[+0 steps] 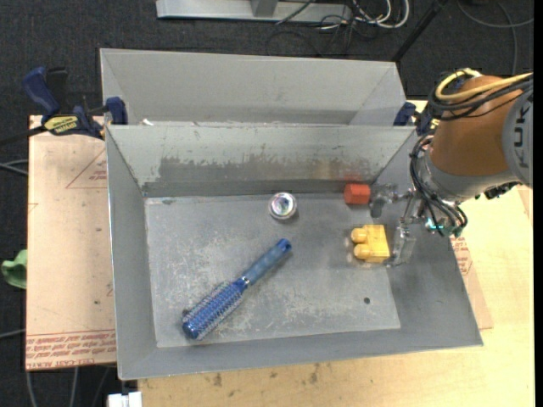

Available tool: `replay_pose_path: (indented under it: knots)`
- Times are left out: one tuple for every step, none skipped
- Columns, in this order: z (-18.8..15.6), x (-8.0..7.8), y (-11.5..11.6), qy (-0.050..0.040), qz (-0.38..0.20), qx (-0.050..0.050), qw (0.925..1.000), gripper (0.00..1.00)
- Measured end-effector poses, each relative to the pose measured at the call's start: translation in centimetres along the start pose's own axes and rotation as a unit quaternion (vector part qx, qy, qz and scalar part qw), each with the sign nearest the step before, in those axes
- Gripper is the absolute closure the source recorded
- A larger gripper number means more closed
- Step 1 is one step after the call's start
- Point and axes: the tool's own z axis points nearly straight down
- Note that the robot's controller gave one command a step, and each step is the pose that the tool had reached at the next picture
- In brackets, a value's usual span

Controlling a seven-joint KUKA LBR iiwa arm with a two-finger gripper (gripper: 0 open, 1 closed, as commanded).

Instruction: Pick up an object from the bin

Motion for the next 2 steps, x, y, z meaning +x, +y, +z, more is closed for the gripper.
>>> replay_pose_path:
  knots:
    - [6.38,-1.1,0.4,-0.002,-0.077,0.0,0.997,0.0]
    - [6.13,-1.26,0.74,-0.0037,-0.079,-0.003,0.9969,1.0]
